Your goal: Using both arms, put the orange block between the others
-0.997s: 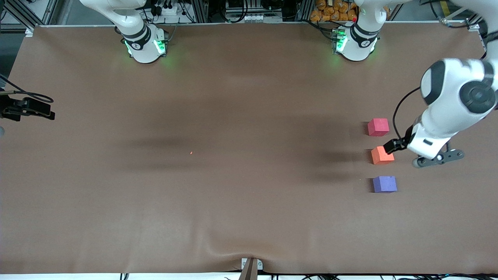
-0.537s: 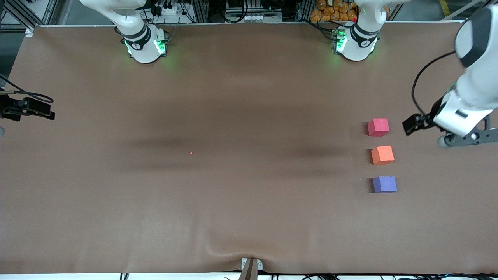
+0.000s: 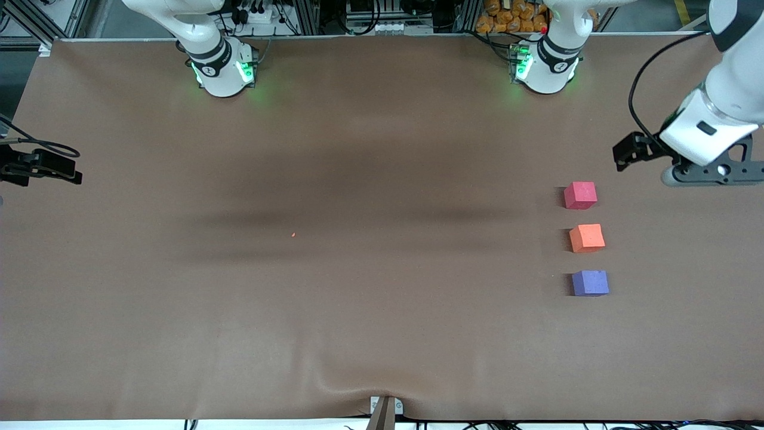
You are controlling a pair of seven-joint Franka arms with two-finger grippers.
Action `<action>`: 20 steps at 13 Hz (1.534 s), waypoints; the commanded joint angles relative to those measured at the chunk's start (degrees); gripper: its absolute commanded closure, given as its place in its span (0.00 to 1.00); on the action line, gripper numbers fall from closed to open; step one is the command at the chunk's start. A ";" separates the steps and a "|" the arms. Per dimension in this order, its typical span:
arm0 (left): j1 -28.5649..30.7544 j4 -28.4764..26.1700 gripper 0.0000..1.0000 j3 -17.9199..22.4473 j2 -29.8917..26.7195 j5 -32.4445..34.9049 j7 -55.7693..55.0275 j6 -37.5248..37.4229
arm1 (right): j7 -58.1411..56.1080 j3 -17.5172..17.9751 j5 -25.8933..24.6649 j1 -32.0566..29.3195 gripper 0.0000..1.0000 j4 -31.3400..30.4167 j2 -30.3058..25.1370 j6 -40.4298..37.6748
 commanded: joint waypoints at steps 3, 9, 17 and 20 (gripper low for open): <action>-1.42 6.21 0.00 3.09 -0.59 -3.92 0.81 -6.05 | 0.57 -0.34 0.50 -0.37 0.00 0.99 -0.03 -0.51; 0.51 7.62 0.00 3.17 -3.05 -6.45 2.21 -7.82 | 0.74 -0.43 3.58 -2.92 0.00 1.07 -0.55 -4.45; 1.13 7.18 0.00 2.65 -4.54 -7.26 6.26 -8.08 | 1.01 -0.17 2.25 -0.90 0.00 4.24 -0.64 -7.54; 1.13 7.10 0.00 2.65 -4.46 -7.26 6.17 -8.17 | 1.01 -0.17 1.21 0.59 0.00 4.50 -0.64 -7.46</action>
